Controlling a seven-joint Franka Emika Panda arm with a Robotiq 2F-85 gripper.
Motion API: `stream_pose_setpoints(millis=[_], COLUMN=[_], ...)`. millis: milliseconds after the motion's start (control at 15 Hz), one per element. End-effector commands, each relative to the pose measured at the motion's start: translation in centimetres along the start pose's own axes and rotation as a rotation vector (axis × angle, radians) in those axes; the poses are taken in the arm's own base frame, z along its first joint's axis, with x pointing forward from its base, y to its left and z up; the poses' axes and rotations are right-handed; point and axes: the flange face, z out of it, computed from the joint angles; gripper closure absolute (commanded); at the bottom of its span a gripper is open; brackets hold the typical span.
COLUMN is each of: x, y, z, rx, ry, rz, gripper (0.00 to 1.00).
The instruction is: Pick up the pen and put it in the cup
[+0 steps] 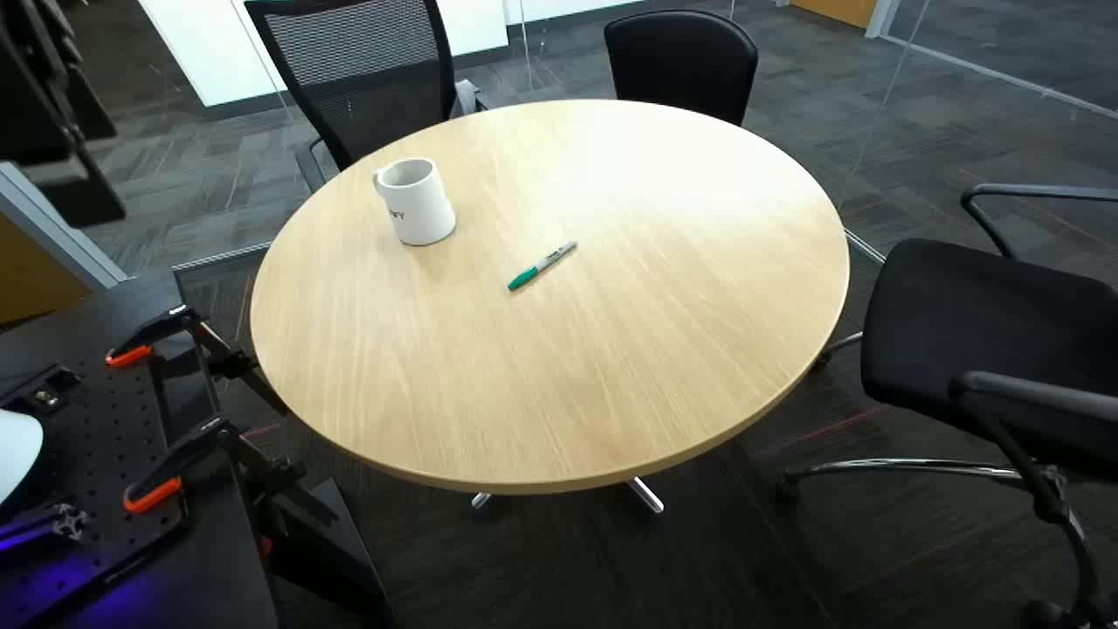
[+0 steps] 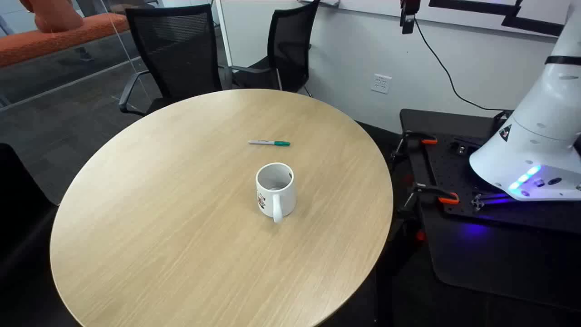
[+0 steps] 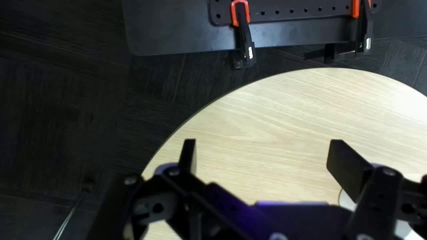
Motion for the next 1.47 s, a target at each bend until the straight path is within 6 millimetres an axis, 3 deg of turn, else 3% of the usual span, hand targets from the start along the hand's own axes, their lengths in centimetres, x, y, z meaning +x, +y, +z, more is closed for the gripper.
stream_pose_setpoints(millis=[0,267,467,933,1200,1400], x=[0.0,0.1,1.2,7.1,11.1,14.1], y=[0.0,-0.2,-1.5,-8.2,-11.5,-12.7], z=[-0.1,-0.2,-1.6,-3.6,-3.2,-2.1], rx=[0.0,0.002,-0.031,-0.167,-0.208,-0.222], ry=[-0.001,0.001,0.053,0.122,0.146,0.154], rz=[0.0,-0.002,-0.011,-0.087,-0.163,-0.193], gripper=[0.0,0.0,0.0,0.0,0.0,0.0])
